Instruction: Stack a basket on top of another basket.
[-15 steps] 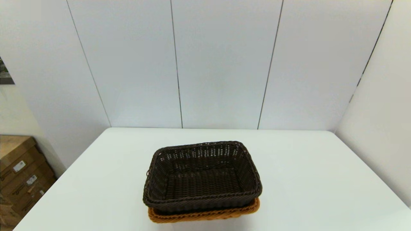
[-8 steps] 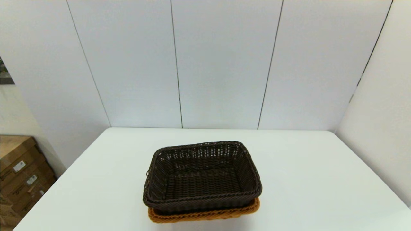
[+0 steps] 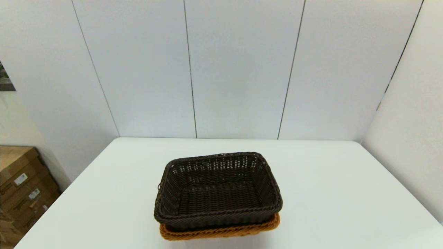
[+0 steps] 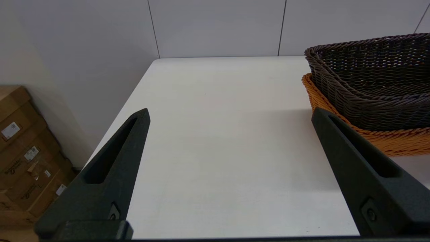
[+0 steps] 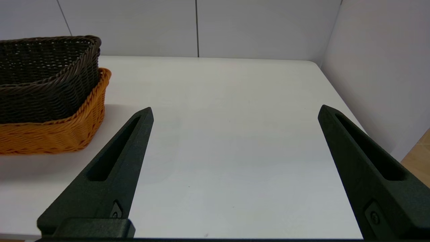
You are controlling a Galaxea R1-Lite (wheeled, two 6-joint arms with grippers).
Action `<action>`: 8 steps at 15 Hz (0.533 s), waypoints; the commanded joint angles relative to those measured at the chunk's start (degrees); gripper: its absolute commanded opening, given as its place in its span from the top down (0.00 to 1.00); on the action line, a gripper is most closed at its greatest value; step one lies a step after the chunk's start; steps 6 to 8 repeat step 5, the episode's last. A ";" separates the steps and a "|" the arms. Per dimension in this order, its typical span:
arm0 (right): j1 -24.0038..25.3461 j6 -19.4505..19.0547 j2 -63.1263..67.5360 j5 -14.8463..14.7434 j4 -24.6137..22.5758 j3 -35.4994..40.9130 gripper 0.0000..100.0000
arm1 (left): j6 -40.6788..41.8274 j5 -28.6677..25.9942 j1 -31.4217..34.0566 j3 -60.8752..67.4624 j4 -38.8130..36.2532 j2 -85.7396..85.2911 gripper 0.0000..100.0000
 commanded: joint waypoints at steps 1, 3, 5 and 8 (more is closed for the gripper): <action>0.01 -0.02 0.07 0.02 -0.01 0.00 0.00 | -0.01 0.02 0.02 0.00 -0.01 -0.02 0.00; 0.01 -0.20 0.07 0.11 -0.01 0.00 0.00 | -0.01 0.02 0.02 0.00 -0.01 -0.02 0.00; 0.01 -0.20 0.07 0.11 -0.10 0.00 0.00 | -0.01 0.02 0.02 0.00 -0.01 -0.02 0.00; 0.01 -0.20 0.07 0.11 -0.10 0.00 0.00 | -0.01 0.02 0.02 0.00 -0.01 -0.02 0.00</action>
